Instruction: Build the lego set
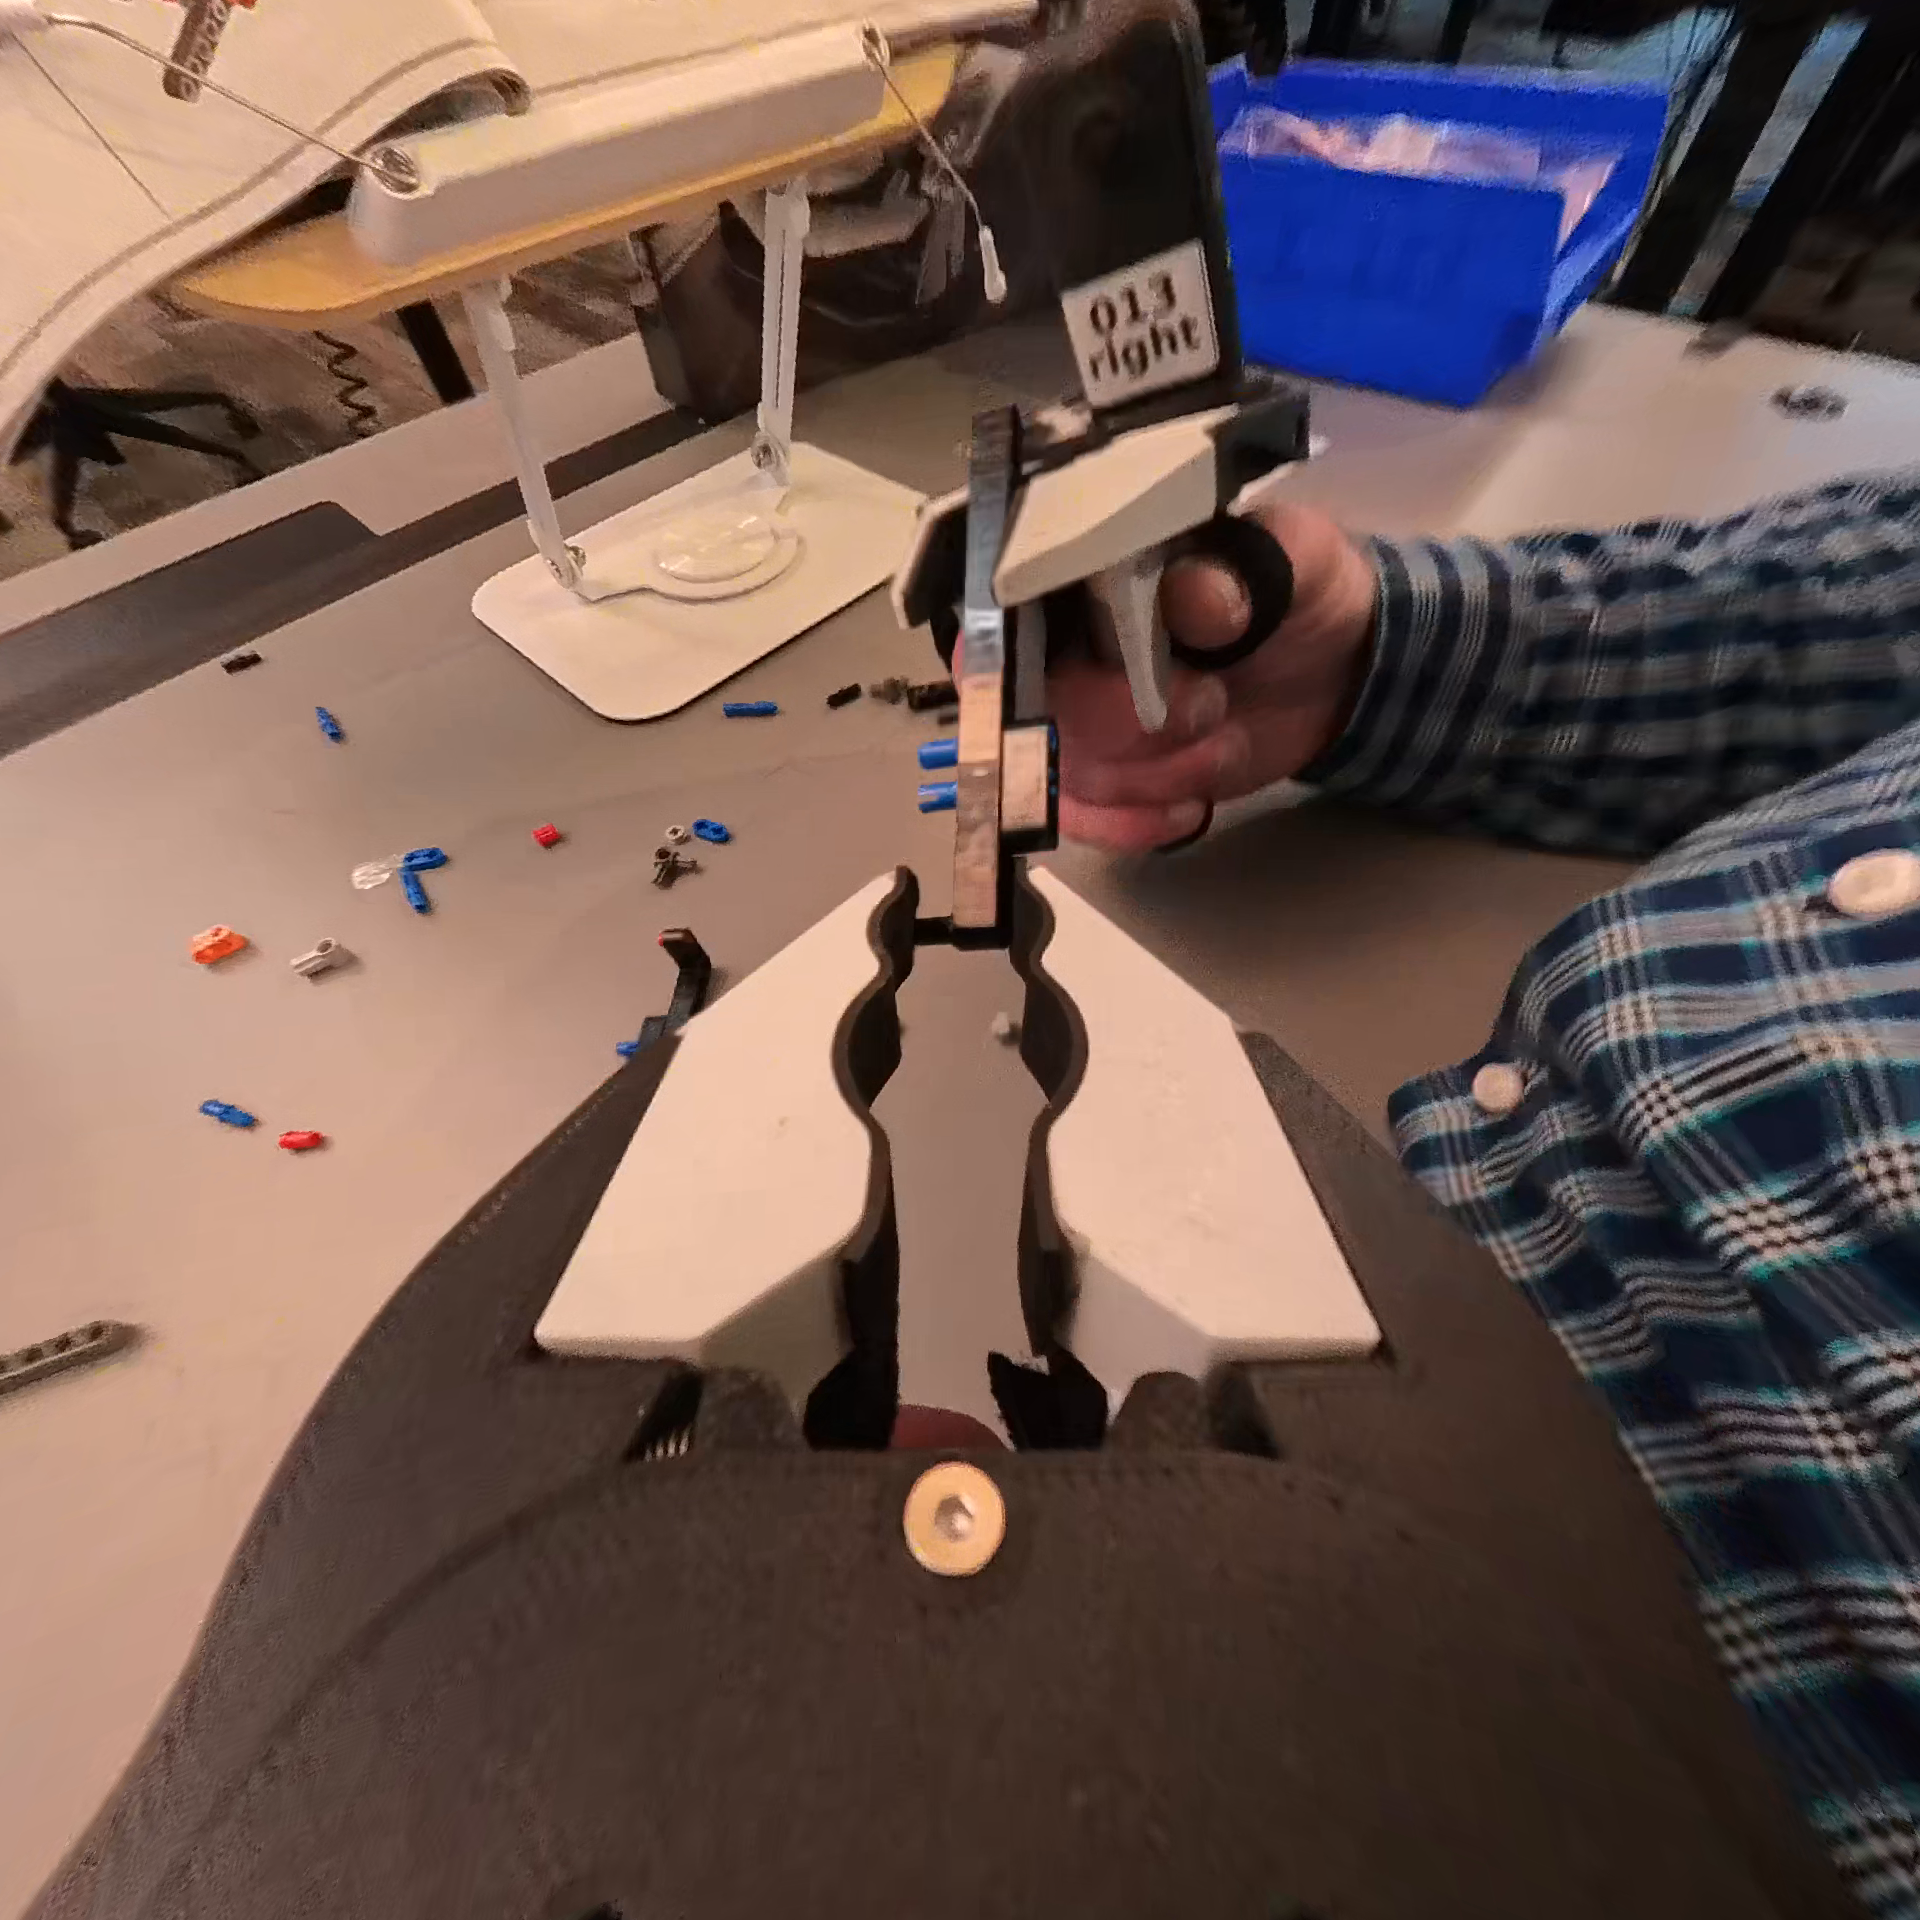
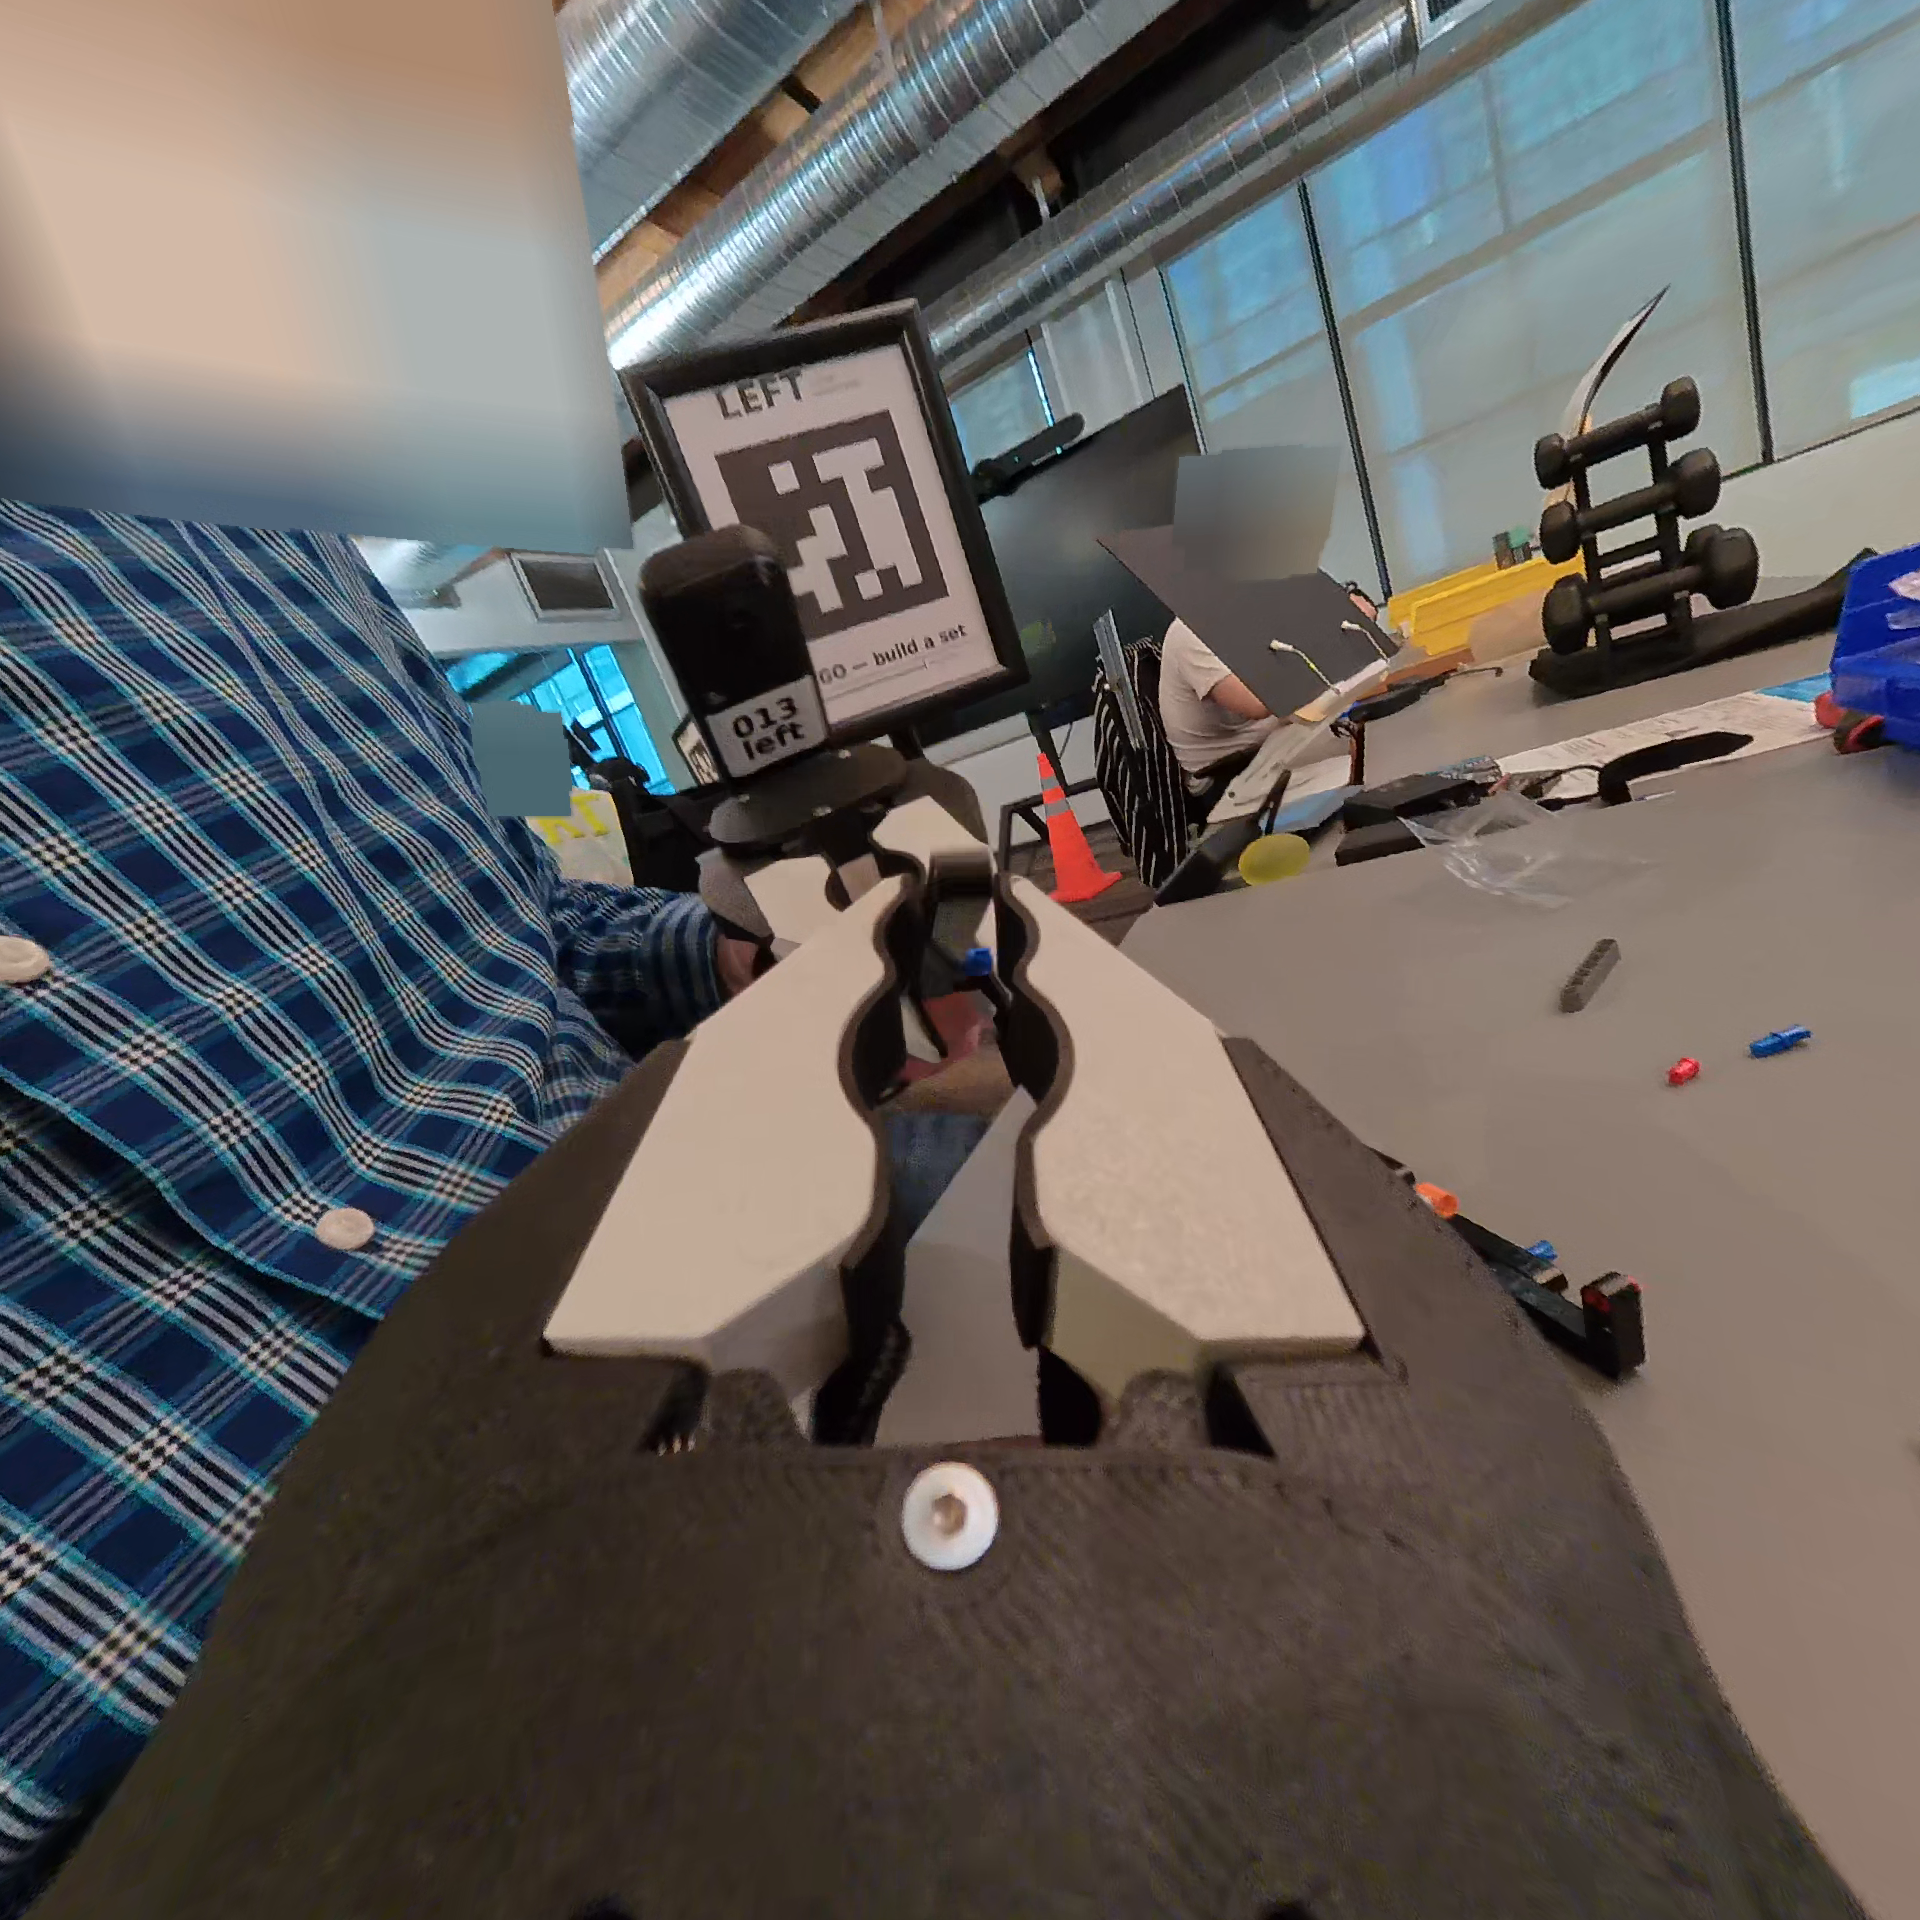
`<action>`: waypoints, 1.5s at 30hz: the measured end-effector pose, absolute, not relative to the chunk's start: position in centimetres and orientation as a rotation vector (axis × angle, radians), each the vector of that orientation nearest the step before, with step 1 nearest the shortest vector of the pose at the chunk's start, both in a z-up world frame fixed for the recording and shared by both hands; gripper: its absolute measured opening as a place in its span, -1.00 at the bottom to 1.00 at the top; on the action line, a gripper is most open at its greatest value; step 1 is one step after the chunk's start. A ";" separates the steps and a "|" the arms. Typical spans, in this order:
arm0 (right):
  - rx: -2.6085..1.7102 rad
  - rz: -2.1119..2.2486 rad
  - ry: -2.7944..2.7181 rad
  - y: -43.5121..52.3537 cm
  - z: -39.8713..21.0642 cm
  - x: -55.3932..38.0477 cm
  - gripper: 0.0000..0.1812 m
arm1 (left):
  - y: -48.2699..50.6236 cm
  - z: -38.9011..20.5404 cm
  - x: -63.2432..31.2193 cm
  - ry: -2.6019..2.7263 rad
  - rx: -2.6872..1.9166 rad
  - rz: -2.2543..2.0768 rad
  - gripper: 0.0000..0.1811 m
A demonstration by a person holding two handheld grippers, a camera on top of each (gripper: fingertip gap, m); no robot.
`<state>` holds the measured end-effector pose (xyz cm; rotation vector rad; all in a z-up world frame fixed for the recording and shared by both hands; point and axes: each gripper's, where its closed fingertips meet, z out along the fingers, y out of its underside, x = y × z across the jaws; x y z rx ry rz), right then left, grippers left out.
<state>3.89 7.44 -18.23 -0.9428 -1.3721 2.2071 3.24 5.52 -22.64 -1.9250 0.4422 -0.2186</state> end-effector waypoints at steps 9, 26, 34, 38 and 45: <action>-0.988 1.992 -1.644 5.4 -21.3 3.3 -0.81 | 2.7 -25.6 2.4 0.513 -2.031 -0.097 -0.82; -0.796 1.189 -2.229 2.6 -28.0 1.8 -0.80 | 0.9 -30.2 0.0 0.731 -2.188 0.144 -0.82; -0.743 1.066 -2.357 2.3 -29.9 1.2 -0.91 | 0.9 -30.4 -0.4 0.727 -2.186 0.147 -0.81; -0.748 1.077 -2.374 2.2 -30.3 1.1 -0.94 | 0.8 -30.5 -1.1 0.686 -2.181 0.177 -0.78; -0.792 1.013 -2.395 3.1 -31.5 0.0 -0.94 | 0.2 -29.5 -4.0 0.591 -2.186 0.240 -0.46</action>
